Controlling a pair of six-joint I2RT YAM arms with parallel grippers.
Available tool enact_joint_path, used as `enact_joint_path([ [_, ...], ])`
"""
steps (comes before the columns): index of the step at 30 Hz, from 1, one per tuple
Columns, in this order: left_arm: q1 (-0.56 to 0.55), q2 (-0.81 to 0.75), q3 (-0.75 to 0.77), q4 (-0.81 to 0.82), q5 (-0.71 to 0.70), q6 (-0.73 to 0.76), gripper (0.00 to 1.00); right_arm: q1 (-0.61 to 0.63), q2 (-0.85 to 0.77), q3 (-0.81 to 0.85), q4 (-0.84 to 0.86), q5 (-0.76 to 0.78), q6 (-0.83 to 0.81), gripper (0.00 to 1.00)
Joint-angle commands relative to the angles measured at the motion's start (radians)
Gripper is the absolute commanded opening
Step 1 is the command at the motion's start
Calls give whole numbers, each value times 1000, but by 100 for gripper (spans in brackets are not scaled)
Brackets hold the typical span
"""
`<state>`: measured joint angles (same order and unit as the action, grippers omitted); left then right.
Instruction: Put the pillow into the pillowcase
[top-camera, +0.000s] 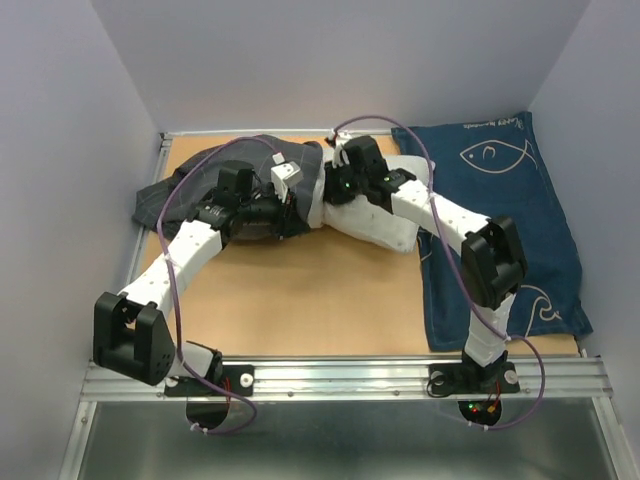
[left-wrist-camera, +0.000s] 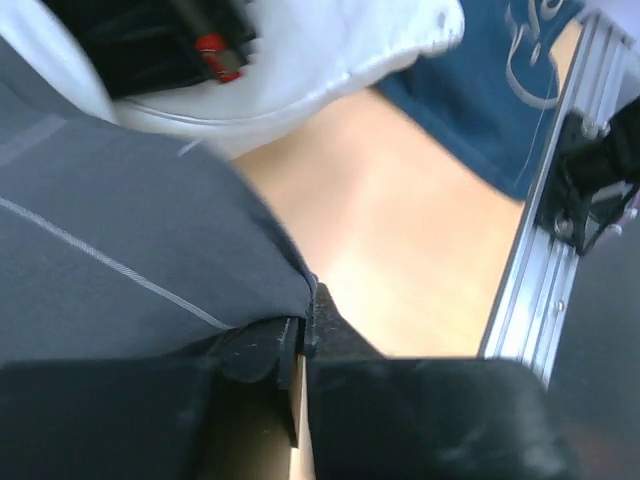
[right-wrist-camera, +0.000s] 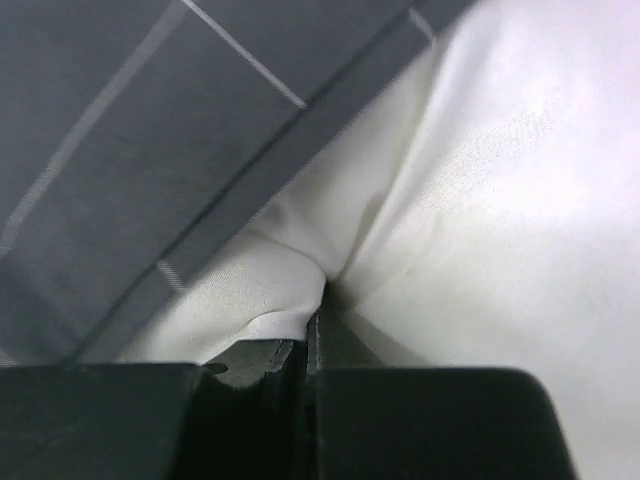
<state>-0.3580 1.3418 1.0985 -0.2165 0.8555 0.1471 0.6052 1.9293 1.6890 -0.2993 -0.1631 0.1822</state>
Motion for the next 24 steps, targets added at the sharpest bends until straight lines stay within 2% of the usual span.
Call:
enact_joint_path([
  [1, -1, -71, -20, -40, 24, 68, 30, 8, -30, -226, 112, -139, 114, 1],
  [3, 11, -108, -17, -70, -32, 88, 46, 4, -61, -310, 156, -187, 132, 0],
  [4, 23, -148, -9, -90, -42, 95, 57, 1, -64, -351, 166, -193, 138, 1],
  [6, 71, -193, 14, -130, -108, 79, 68, -8, -72, -382, 175, -220, 152, 0],
  [7, 162, -211, 26, -153, -131, 75, 77, -21, -76, -397, 181, -222, 158, 1],
  [8, 219, -220, 41, -184, -141, 107, 80, -30, -79, -416, 181, -231, 161, 1],
  [9, 273, -210, 87, -272, -159, 149, 81, -39, -84, -425, 181, -243, 160, 0],
  [10, 386, -195, 118, -315, -188, 193, 82, -57, -95, -433, 180, -246, 155, 1],
  [12, 485, -138, 168, -354, -289, 299, 82, -79, -110, -449, 177, -248, 126, 1],
  [13, 542, -95, 190, -354, -382, 362, 82, -85, -118, -456, 174, -239, 97, 1],
  [17, 600, -3, 195, -229, -663, 425, 83, -113, -142, -468, 117, -182, 20, 1],
  [21, 656, 130, 270, -164, -690, 453, 83, -171, -173, -456, 49, -138, -67, 1],
  [24, 659, 305, 371, -170, -687, 468, 83, -209, -197, -443, 9, -107, -125, 1],
])
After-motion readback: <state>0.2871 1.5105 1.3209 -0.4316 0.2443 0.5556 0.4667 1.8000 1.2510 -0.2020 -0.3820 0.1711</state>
